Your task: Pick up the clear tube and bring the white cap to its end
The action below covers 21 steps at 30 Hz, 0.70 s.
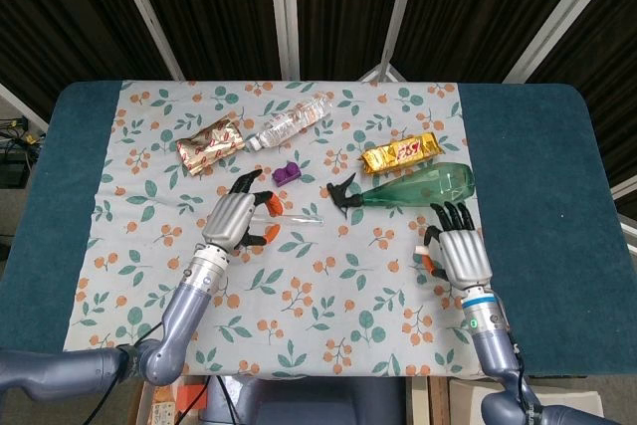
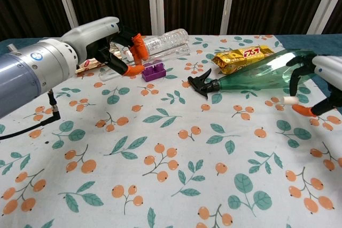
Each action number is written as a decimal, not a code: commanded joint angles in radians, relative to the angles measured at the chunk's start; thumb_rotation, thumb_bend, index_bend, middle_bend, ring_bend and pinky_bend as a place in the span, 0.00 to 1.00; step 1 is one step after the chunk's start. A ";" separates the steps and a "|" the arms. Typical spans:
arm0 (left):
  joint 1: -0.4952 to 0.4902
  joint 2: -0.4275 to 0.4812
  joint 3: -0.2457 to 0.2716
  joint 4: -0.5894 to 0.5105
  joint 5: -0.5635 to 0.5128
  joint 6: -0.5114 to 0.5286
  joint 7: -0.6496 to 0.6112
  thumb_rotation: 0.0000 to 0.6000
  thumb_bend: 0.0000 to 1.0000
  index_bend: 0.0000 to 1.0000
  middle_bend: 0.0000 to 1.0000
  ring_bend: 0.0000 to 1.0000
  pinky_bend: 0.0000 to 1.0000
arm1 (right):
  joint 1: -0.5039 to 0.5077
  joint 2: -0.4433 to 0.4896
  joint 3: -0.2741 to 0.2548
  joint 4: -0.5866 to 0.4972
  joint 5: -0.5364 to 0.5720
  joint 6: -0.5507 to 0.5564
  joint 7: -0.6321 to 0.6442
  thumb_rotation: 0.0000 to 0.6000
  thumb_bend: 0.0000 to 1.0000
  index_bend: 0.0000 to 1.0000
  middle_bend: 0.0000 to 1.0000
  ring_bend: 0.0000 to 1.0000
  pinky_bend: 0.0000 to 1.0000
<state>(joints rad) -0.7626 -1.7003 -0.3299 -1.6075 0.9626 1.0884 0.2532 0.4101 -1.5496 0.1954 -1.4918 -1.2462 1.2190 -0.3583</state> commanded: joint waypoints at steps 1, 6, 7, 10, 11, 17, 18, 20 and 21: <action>-0.024 -0.043 -0.039 0.038 -0.058 -0.037 -0.044 1.00 0.60 0.63 0.50 0.04 0.00 | 0.022 0.022 0.041 -0.007 0.005 0.005 0.007 1.00 0.46 0.61 0.15 0.06 0.00; -0.076 -0.099 -0.090 0.122 -0.126 -0.084 -0.062 1.00 0.60 0.63 0.50 0.04 0.00 | 0.068 0.052 0.087 0.019 -0.036 0.015 0.004 1.00 0.46 0.61 0.15 0.06 0.00; -0.086 -0.108 -0.098 0.140 -0.134 -0.098 -0.072 1.00 0.60 0.63 0.50 0.04 0.00 | 0.079 0.057 0.093 0.029 -0.054 0.019 0.009 1.00 0.46 0.61 0.15 0.06 0.00; -0.106 -0.138 -0.113 0.188 -0.165 -0.118 -0.086 1.00 0.61 0.63 0.50 0.04 0.00 | 0.106 0.054 0.104 0.068 -0.102 0.038 0.026 1.00 0.46 0.61 0.15 0.06 0.00; -0.111 -0.146 -0.118 0.197 -0.179 -0.122 -0.087 1.00 0.61 0.63 0.50 0.04 0.00 | 0.114 0.051 0.104 0.081 -0.118 0.044 0.028 1.00 0.46 0.61 0.15 0.06 0.00; -0.165 -0.186 -0.146 0.254 -0.242 -0.133 -0.045 1.00 0.61 0.63 0.50 0.05 0.00 | 0.172 0.026 0.071 0.212 -0.278 0.102 0.034 1.00 0.46 0.61 0.16 0.06 0.00; -0.173 -0.188 -0.150 0.257 -0.252 -0.134 -0.037 1.00 0.61 0.63 0.50 0.05 0.00 | 0.182 0.022 0.065 0.232 -0.296 0.104 0.036 1.00 0.46 0.61 0.16 0.06 0.00; -0.185 -0.191 -0.153 0.257 -0.262 -0.133 -0.021 1.00 0.61 0.63 0.50 0.05 0.00 | 0.195 0.013 0.059 0.255 -0.318 0.110 0.040 1.00 0.46 0.61 0.16 0.06 0.00; -0.191 -0.192 -0.153 0.256 -0.268 -0.130 -0.011 1.00 0.61 0.63 0.50 0.05 0.00 | 0.203 0.008 0.056 0.270 -0.330 0.115 0.037 1.00 0.46 0.61 0.16 0.06 0.00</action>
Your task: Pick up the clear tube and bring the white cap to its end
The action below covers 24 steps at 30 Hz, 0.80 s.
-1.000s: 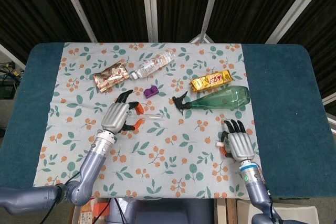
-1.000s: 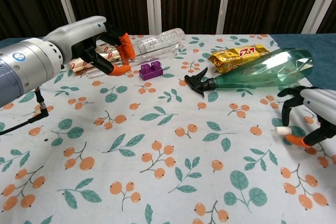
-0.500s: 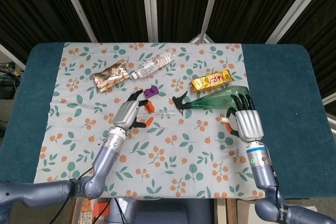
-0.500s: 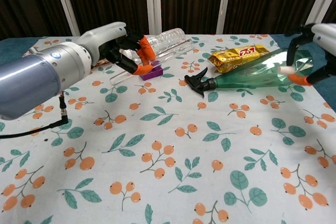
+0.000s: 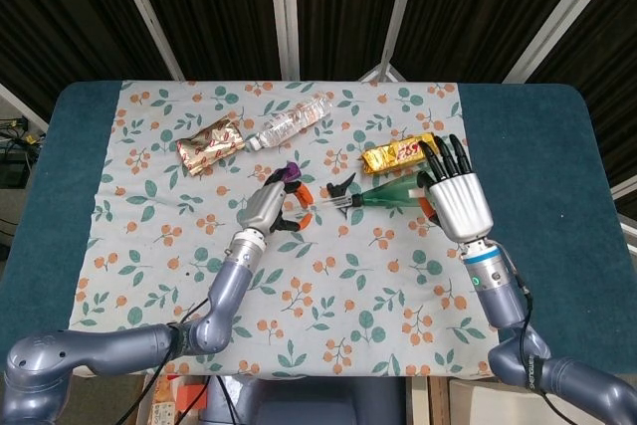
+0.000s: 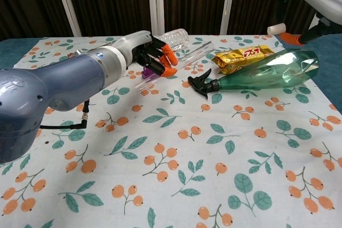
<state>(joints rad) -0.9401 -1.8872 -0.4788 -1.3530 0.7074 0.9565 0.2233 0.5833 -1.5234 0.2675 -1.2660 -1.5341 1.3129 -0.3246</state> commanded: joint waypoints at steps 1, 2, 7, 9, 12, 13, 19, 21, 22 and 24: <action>-0.017 -0.005 -0.005 -0.001 -0.017 0.005 0.026 1.00 0.61 0.63 0.50 0.05 0.00 | 0.034 -0.022 -0.018 0.053 -0.048 0.023 0.002 1.00 0.46 0.61 0.16 0.06 0.00; -0.021 -0.006 -0.005 -0.006 -0.025 0.008 0.034 1.00 0.61 0.63 0.50 0.05 0.00 | 0.042 -0.029 -0.021 0.063 -0.056 0.023 -0.001 1.00 0.46 0.61 0.16 0.06 0.00; -0.038 -0.007 -0.011 -0.028 -0.060 0.026 0.073 1.00 0.61 0.63 0.50 0.04 0.00 | 0.073 -0.045 -0.032 0.095 -0.093 0.027 -0.011 1.00 0.46 0.61 0.16 0.06 0.00; -0.045 -0.005 -0.014 -0.037 -0.070 0.036 0.089 1.00 0.61 0.63 0.50 0.05 0.00 | 0.082 -0.048 -0.034 0.102 -0.101 0.029 -0.013 1.00 0.46 0.61 0.16 0.06 0.00; -0.052 -0.004 -0.025 -0.051 -0.088 0.053 0.100 1.00 0.61 0.63 0.50 0.04 0.00 | 0.090 -0.055 -0.033 0.106 -0.101 0.031 -0.018 1.00 0.46 0.61 0.16 0.06 0.00; -0.054 -0.005 -0.030 -0.056 -0.098 0.059 0.102 1.00 0.61 0.63 0.50 0.04 0.00 | 0.092 -0.058 -0.033 0.108 -0.099 0.031 -0.022 1.00 0.46 0.61 0.16 0.06 0.00; -0.050 -0.024 -0.051 -0.085 -0.146 0.113 0.101 1.00 0.61 0.63 0.50 0.05 0.00 | 0.089 -0.080 -0.033 0.113 -0.083 0.042 -0.044 1.00 0.46 0.61 0.16 0.06 0.00; -0.047 -0.036 -0.056 -0.093 -0.165 0.139 0.101 1.00 0.61 0.64 0.50 0.06 0.00 | 0.087 -0.089 -0.036 0.115 -0.079 0.046 -0.051 1.00 0.46 0.61 0.16 0.06 0.00; -0.046 -0.044 -0.058 -0.094 -0.172 0.155 0.102 1.00 0.61 0.64 0.50 0.06 0.00 | 0.086 -0.093 -0.036 0.116 -0.076 0.048 -0.055 1.00 0.46 0.61 0.16 0.06 0.00; -0.044 -0.055 -0.058 -0.097 -0.177 0.172 0.100 1.00 0.61 0.64 0.50 0.06 0.00 | 0.086 -0.099 -0.035 0.115 -0.071 0.052 -0.059 1.00 0.46 0.61 0.16 0.06 0.00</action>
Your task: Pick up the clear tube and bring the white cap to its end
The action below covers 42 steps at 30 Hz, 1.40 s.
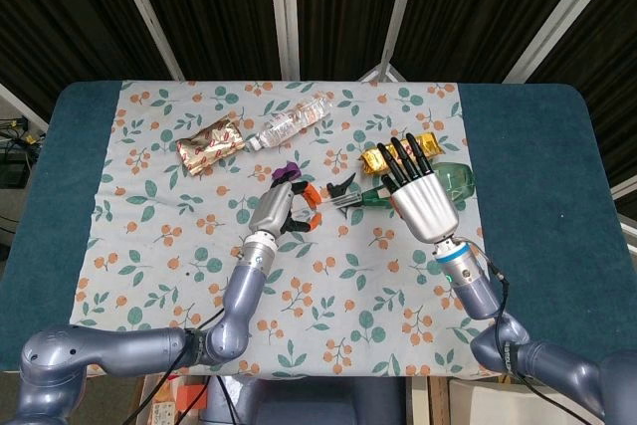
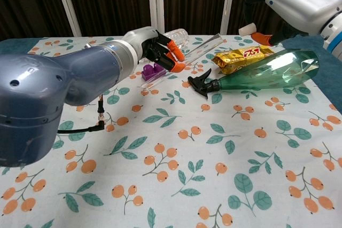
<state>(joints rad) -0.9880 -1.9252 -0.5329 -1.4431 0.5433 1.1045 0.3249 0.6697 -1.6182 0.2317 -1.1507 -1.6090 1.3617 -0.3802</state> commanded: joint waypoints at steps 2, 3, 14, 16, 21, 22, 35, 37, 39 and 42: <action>0.006 -0.023 -0.003 -0.009 -0.015 0.032 -0.003 1.00 0.61 0.63 0.50 0.06 0.00 | 0.000 -0.008 0.003 -0.001 0.009 0.007 -0.006 1.00 0.46 0.61 0.16 0.06 0.00; 0.007 -0.026 -0.002 -0.009 -0.017 0.034 -0.003 1.00 0.61 0.63 0.50 0.06 0.00 | 0.000 -0.009 0.005 -0.001 0.012 0.008 -0.008 1.00 0.46 0.61 0.16 0.06 0.00; 0.006 -0.043 -0.013 -0.016 -0.040 0.050 0.010 1.00 0.61 0.63 0.50 0.06 0.00 | 0.002 -0.026 0.000 0.013 0.027 0.013 -0.008 1.00 0.46 0.61 0.16 0.06 0.00; 0.006 -0.044 -0.014 -0.018 -0.042 0.052 0.014 1.00 0.61 0.63 0.50 0.06 0.00 | 0.002 -0.029 -0.003 0.017 0.027 0.015 -0.006 1.00 0.45 0.61 0.16 0.06 0.00; 0.006 -0.045 -0.015 -0.020 -0.044 0.055 0.020 1.00 0.61 0.63 0.50 0.06 0.00 | 0.001 -0.035 -0.007 0.024 0.030 0.019 -0.005 1.00 0.46 0.61 0.16 0.06 0.00; 0.006 -0.045 -0.014 -0.021 -0.044 0.056 0.024 1.00 0.61 0.63 0.50 0.06 0.00 | 0.002 -0.037 -0.008 0.026 0.030 0.019 -0.006 1.00 0.46 0.61 0.16 0.06 0.00; 0.005 -0.054 -0.029 -0.022 -0.067 0.065 0.036 1.00 0.61 0.63 0.50 0.06 0.00 | 0.009 -0.064 -0.008 0.035 0.044 0.020 -0.014 1.00 0.46 0.61 0.16 0.06 0.00; 0.005 -0.056 -0.029 -0.025 -0.070 0.069 0.039 1.00 0.61 0.63 0.50 0.06 0.00 | 0.007 -0.067 -0.010 0.033 0.045 0.022 -0.016 1.00 0.46 0.61 0.16 0.06 0.00; 0.006 -0.056 -0.029 -0.028 -0.071 0.071 0.041 1.00 0.61 0.63 0.50 0.06 0.00 | 0.006 -0.068 -0.014 0.031 0.044 0.023 -0.018 1.00 0.46 0.61 0.16 0.06 0.00; 0.008 -0.055 -0.029 -0.031 -0.073 0.073 0.043 1.00 0.61 0.63 0.50 0.06 0.00 | 0.006 -0.070 -0.020 0.029 0.040 0.022 -0.022 1.00 0.46 0.61 0.16 0.06 0.00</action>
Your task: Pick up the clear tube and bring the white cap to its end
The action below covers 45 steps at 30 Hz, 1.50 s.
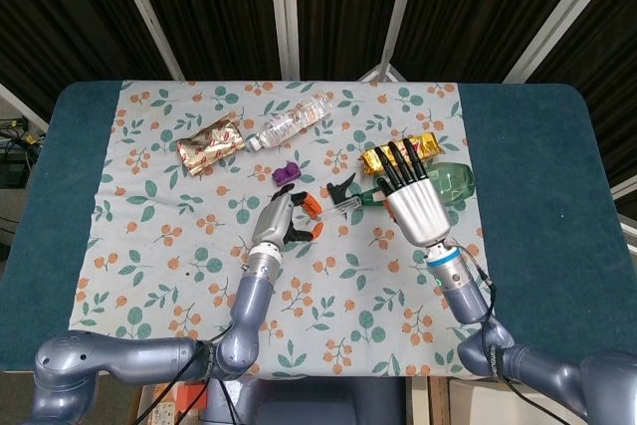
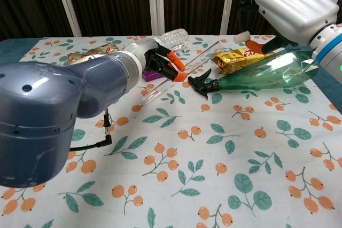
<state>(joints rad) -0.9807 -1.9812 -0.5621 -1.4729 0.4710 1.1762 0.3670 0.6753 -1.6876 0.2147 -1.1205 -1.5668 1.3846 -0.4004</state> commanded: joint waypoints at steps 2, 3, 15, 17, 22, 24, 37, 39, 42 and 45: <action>0.003 0.002 0.001 -0.002 -0.002 0.001 0.003 1.00 0.61 0.64 0.50 0.06 0.00 | 0.001 -0.004 -0.004 -0.005 -0.001 -0.002 -0.003 1.00 0.46 0.61 0.16 0.06 0.00; 0.004 0.004 0.002 -0.003 -0.001 0.001 0.004 1.00 0.61 0.63 0.50 0.06 0.00 | 0.003 -0.005 -0.004 -0.006 -0.002 -0.004 -0.006 1.00 0.46 0.61 0.16 0.06 0.00; 0.009 0.008 0.004 -0.013 -0.001 -0.001 0.008 1.00 0.61 0.63 0.50 0.06 0.00 | 0.013 -0.019 -0.001 -0.010 0.003 -0.012 -0.019 1.00 0.46 0.61 0.16 0.06 0.00; 0.009 0.005 0.004 -0.014 -0.002 0.000 0.009 1.00 0.61 0.63 0.50 0.06 0.00 | 0.014 -0.020 -0.002 -0.009 0.004 -0.013 -0.021 1.00 0.46 0.61 0.16 0.06 0.00; 0.007 -0.001 0.005 -0.017 -0.004 0.003 0.011 1.00 0.61 0.63 0.50 0.06 0.00 | 0.016 -0.024 -0.002 -0.009 0.005 -0.013 -0.024 1.00 0.46 0.61 0.16 0.06 0.00; 0.006 -0.003 0.003 -0.016 -0.003 0.005 0.012 1.00 0.61 0.63 0.50 0.06 0.00 | 0.016 -0.024 -0.002 -0.010 0.006 -0.013 -0.025 1.00 0.46 0.61 0.16 0.06 0.00; 0.003 -0.016 -0.005 -0.014 -0.008 0.015 0.015 1.00 0.61 0.63 0.50 0.06 0.00 | 0.011 -0.027 -0.009 -0.021 0.007 -0.010 -0.028 1.00 0.46 0.61 0.16 0.06 0.00; 0.002 -0.019 -0.007 -0.014 -0.011 0.016 0.017 1.00 0.61 0.63 0.50 0.06 0.00 | 0.010 -0.027 -0.009 -0.022 0.007 -0.009 -0.028 1.00 0.46 0.61 0.16 0.06 0.00; -0.001 -0.023 -0.010 -0.013 -0.013 0.016 0.019 1.00 0.61 0.63 0.50 0.06 0.00 | 0.010 -0.026 -0.010 -0.025 0.007 -0.009 -0.028 1.00 0.46 0.61 0.16 0.06 0.00; -0.004 -0.026 -0.011 -0.012 -0.015 0.016 0.023 1.00 0.61 0.63 0.50 0.06 0.00 | 0.010 -0.026 -0.010 -0.027 0.006 -0.009 -0.029 1.00 0.46 0.61 0.16 0.06 0.00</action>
<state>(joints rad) -0.9841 -2.0068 -0.5734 -1.4853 0.4562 1.1922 0.3895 0.6855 -1.7140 0.2046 -1.1473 -1.5604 1.3757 -0.4290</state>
